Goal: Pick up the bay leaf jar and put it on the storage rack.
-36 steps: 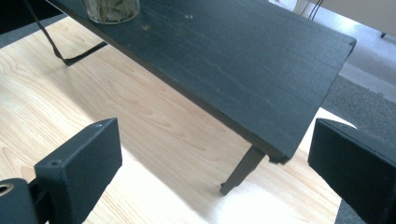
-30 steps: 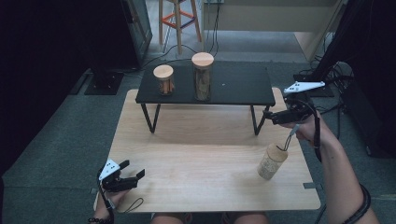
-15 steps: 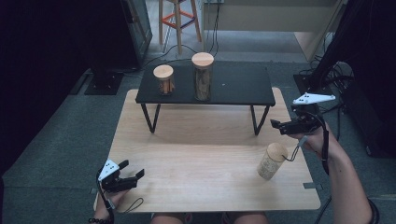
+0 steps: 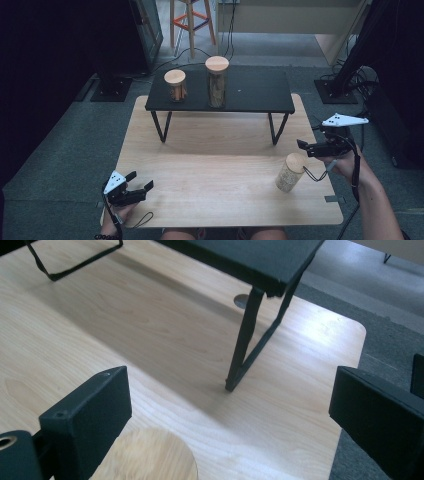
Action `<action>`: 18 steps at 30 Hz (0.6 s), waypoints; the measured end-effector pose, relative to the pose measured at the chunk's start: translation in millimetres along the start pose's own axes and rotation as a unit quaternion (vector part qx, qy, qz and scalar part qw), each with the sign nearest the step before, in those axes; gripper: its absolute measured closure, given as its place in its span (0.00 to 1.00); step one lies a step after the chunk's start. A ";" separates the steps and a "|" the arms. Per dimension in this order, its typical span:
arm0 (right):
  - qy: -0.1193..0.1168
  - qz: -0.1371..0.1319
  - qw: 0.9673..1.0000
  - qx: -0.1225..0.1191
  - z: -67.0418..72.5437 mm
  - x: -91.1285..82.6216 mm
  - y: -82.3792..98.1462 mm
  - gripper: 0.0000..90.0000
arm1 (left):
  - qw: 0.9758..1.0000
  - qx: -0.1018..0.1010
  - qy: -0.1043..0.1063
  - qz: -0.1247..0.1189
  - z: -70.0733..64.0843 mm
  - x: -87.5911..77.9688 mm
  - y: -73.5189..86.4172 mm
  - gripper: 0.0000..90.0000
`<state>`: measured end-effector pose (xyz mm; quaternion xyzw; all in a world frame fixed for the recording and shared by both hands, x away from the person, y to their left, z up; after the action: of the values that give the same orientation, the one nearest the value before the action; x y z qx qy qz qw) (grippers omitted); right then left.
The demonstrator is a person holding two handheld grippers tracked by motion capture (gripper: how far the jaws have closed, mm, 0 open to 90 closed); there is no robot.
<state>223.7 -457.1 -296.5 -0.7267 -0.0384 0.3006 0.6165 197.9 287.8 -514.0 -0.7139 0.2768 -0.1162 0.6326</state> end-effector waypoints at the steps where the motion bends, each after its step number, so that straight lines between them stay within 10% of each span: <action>1: -0.001 0.000 1.000 -0.001 -0.1 -1.3 1.8 0.03 | 1.000 0.000 -0.001 0.000 -0.2 0.0 0.0 0.12; 18: 0.001 0.000 1.000 -0.002 3.3 -20.0 35.6 0.03 | 1.000 0.000 -0.004 -0.001 -1.0 -0.4 0.3 0.12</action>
<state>194.5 -471.3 -321.6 -0.7283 -0.0381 0.3001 0.6149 196.9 287.1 -514.0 -0.7144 0.2736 -0.1140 0.6339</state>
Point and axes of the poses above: each handheld gripper's, and its own axes: x roughly forward along the jaws, y roughly out of its underside, z roughly to its left, the point moved 2 cm from there along x, roughly forward along the jaws, and after that the axes turned 13 degrees about -z, right-handed, at the moved point
